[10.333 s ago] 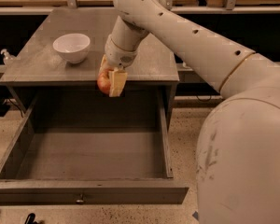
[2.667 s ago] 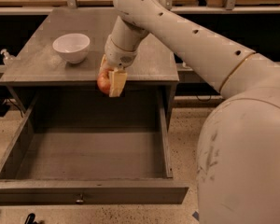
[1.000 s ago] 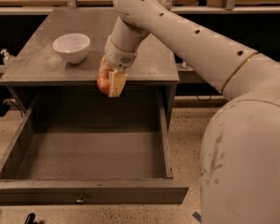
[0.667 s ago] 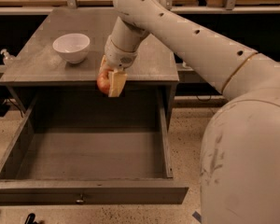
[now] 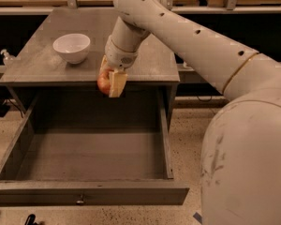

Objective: Pick apple from top drawer and place on counter

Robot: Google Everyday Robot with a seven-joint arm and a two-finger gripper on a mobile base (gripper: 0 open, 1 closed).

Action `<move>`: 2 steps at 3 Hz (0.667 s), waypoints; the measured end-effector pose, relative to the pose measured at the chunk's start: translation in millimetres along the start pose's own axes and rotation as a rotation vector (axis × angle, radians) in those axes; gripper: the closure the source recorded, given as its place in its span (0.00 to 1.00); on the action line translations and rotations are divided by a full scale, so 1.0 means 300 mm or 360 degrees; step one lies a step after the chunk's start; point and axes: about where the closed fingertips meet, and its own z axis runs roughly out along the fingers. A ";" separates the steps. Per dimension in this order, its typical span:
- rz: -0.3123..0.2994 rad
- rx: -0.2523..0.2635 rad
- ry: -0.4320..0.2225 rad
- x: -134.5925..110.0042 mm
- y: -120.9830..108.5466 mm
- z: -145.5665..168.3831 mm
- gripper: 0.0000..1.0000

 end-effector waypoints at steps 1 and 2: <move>0.0000 0.0000 0.0000 0.000 0.000 0.000 0.85; -0.0001 0.0000 0.0000 -0.001 0.000 -0.001 0.53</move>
Offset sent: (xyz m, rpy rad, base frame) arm -0.0334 0.0594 0.1414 -0.0701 -0.1195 0.1904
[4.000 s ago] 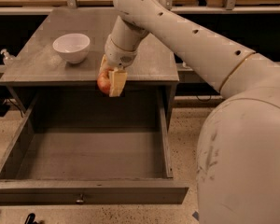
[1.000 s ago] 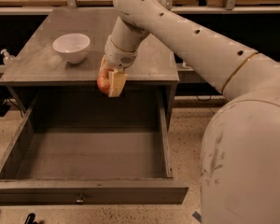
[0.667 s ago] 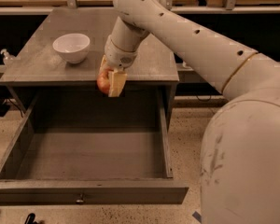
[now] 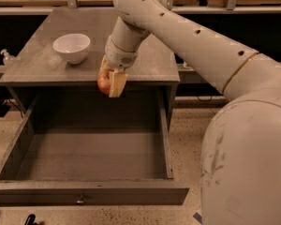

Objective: Pick apple from top drawer and place on counter

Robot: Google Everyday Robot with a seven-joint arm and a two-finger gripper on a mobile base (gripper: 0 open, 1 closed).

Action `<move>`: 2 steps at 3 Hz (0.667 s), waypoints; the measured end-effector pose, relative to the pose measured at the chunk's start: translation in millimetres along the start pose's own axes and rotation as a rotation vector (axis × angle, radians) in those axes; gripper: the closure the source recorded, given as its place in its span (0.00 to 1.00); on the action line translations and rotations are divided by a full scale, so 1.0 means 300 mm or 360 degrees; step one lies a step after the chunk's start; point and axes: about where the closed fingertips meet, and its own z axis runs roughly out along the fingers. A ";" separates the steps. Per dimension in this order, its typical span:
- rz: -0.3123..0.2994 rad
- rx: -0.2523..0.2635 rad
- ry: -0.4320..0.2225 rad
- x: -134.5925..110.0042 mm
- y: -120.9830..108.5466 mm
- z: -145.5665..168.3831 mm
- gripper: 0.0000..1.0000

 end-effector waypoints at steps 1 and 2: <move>0.0000 0.0000 0.0000 -0.001 0.003 -0.001 0.25; 0.0000 0.0000 0.0000 -0.004 0.009 -0.001 0.38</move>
Offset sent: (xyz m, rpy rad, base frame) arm -0.0201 0.0415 0.1002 -0.0854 -0.1095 0.1575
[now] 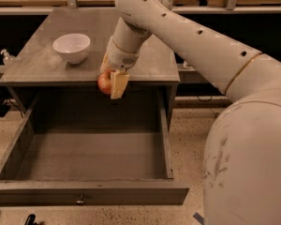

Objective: Pick apple from top drawer and place on counter

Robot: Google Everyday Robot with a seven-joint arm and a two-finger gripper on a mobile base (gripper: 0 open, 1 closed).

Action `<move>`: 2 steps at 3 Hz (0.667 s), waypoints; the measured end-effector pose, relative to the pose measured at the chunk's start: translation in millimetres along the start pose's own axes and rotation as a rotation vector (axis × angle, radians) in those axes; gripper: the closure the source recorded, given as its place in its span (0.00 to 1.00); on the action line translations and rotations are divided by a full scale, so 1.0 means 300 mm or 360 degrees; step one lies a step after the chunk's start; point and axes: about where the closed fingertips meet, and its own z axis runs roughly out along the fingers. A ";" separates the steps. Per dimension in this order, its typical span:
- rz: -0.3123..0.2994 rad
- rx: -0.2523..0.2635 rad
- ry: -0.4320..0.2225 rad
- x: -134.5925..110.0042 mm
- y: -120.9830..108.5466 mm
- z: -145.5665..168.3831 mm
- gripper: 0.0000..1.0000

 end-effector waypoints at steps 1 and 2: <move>-0.0116 -0.0002 0.0045 -0.089 -0.023 -0.080 0.61; -0.0208 0.0004 0.0083 -0.165 -0.044 -0.153 0.84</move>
Offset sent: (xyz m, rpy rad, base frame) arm -0.0187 0.0399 0.1039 -0.0873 -0.1204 0.1569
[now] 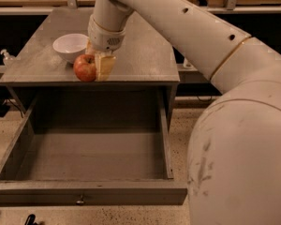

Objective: Pick apple from top drawer and place on counter

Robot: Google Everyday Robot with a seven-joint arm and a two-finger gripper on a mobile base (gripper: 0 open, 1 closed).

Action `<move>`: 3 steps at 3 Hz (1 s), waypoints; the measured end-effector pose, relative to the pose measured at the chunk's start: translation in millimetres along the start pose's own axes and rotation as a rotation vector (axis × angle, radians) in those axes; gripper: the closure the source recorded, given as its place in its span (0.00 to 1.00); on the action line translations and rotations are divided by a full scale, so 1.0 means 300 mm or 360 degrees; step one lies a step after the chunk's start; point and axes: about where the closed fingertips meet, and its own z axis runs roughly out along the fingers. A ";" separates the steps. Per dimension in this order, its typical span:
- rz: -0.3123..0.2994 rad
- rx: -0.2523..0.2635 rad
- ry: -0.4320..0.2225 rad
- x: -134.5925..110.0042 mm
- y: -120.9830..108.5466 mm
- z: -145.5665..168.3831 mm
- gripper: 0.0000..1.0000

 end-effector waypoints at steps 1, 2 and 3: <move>-0.0036 0.0002 0.0016 -0.032 -0.019 -0.047 1.00; 0.0053 -0.0061 0.0048 0.015 -0.019 -0.048 1.00; 0.0221 -0.0143 0.0131 0.125 0.008 -0.019 1.00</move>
Offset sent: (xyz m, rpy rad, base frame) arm 0.0143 -0.0352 0.0081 -0.1052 0.1162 -0.1188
